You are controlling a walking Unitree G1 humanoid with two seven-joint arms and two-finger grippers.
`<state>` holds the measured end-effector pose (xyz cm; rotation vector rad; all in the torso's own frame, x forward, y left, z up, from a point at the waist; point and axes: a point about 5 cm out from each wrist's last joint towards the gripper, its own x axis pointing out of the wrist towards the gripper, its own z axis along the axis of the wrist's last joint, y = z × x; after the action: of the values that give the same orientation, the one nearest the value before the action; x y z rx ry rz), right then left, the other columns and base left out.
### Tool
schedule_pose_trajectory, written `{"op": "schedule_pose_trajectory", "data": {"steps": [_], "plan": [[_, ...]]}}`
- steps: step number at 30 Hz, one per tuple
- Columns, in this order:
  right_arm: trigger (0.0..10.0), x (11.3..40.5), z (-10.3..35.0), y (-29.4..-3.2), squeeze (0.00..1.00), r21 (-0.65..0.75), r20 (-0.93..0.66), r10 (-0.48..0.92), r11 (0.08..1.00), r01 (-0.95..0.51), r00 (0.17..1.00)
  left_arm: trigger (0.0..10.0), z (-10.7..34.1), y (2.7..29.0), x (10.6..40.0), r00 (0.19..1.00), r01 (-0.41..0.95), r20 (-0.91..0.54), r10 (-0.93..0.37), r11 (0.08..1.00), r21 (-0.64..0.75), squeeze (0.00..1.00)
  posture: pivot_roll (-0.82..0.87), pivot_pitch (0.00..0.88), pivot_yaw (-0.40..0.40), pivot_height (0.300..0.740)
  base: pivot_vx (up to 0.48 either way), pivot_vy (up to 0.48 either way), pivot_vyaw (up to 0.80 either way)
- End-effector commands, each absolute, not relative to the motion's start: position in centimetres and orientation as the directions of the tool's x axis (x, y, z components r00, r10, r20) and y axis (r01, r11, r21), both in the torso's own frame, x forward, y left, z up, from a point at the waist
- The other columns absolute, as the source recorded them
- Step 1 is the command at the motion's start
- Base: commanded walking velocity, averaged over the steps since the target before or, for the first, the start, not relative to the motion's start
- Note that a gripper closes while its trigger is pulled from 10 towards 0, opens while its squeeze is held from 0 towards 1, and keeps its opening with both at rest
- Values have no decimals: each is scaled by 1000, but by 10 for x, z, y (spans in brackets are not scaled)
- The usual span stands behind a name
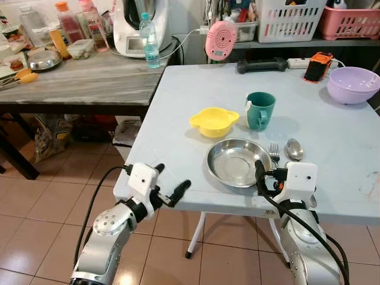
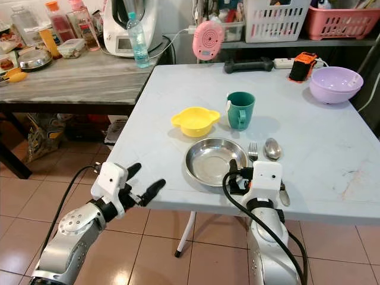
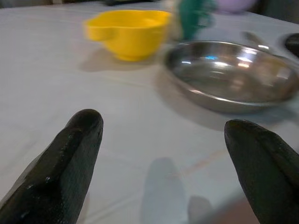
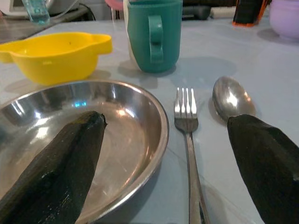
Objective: Setting the table
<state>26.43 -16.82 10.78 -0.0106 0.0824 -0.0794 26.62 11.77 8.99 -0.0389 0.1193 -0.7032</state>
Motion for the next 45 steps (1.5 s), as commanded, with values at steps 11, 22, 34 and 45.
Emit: {"op": "schedule_pose_trajectory", "data": {"steps": [11, 22, 34, 45], "plan": [[10000, 272, 117, -166, 0, 54, -102, -95, 993, 100, 990, 10000, 92, 102, 259, 686, 716, -101, -721, 693, -87, 0, -110, 22, 93, 740, 0, 0, 0], [10000, 282, 121, -159, 0, 65, -128, -55, 996, 63, 990, 10000, 93, 101, 260, 680, 722, -104, -726, 687, -81, 0, -105, 21, 91, 740, 0, 0, 0], [10000, 287, 128, -153, 0, 46, -85, -41, 998, 45, 996, 10000, 91, 100, 259, 676, 724, -110, -729, 684, -86, 0, -105, 17, 91, 740, 0, 0, 0], [10000, 286, 111, -157, 0, 50, -193, -68, 996, 79, 979, 10000, 90, 99, 261, 679, 719, -110, -725, 688, -96, 0, -107, 22, 93, 740, 0, 0, 0]]}}
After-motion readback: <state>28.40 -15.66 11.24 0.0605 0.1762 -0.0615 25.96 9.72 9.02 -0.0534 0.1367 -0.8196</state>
